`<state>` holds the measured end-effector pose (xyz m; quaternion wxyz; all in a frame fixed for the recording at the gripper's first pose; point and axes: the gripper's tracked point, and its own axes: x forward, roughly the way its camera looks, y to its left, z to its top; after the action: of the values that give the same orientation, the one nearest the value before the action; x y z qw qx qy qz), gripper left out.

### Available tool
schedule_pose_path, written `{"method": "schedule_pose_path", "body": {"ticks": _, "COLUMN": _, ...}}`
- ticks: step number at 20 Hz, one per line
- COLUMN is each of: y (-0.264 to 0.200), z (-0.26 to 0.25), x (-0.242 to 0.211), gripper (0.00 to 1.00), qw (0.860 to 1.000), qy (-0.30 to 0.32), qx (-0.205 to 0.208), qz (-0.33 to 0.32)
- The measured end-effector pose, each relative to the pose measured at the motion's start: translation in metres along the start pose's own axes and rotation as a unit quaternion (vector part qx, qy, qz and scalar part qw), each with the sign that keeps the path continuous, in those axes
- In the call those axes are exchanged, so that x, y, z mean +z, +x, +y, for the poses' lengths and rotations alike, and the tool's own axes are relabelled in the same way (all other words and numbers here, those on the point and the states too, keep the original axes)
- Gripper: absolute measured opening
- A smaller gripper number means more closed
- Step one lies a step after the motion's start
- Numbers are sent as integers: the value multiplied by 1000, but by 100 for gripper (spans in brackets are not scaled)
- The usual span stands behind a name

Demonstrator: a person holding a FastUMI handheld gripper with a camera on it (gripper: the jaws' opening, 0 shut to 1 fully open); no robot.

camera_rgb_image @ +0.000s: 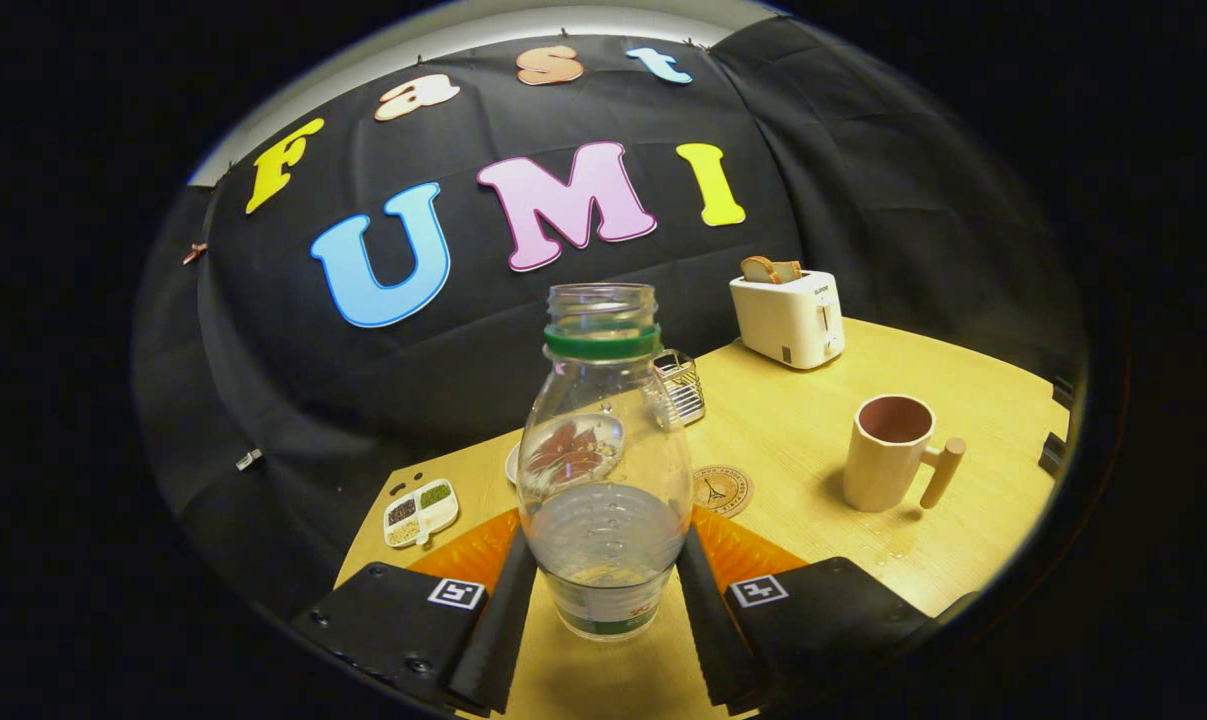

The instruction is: Take the bottle from table, then pour the juice into the cup, finally place the bottle on the coaster

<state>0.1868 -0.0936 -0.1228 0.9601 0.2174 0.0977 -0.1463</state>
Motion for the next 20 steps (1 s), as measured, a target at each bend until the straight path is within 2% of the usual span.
{"method": "schedule_pose_path", "body": {"ticks": 7, "y": 17, "z": -26, "x": 12, "gripper": 74, "qw": 993, "qy": 112, "qx": -6, "qz": 21}}
{"method": "schedule_pose_path", "body": {"ticks": 13, "y": 31, "z": -50, "x": 17, "gripper": 73, "qw": 975, "qy": 221, "qx": -1, "qz": 35}}
{"method": "schedule_pose_path", "body": {"ticks": 15, "y": 36, "z": -61, "x": 19, "gripper": 73, "qw": 965, "qy": 258, "qx": -2, "qz": 38}}
{"method": "schedule_pose_path", "body": {"ticks": 20, "y": 50, "z": -99, "x": 24, "gripper": 74, "qw": 931, "qy": 363, "qx": -16, "qz": 28}}
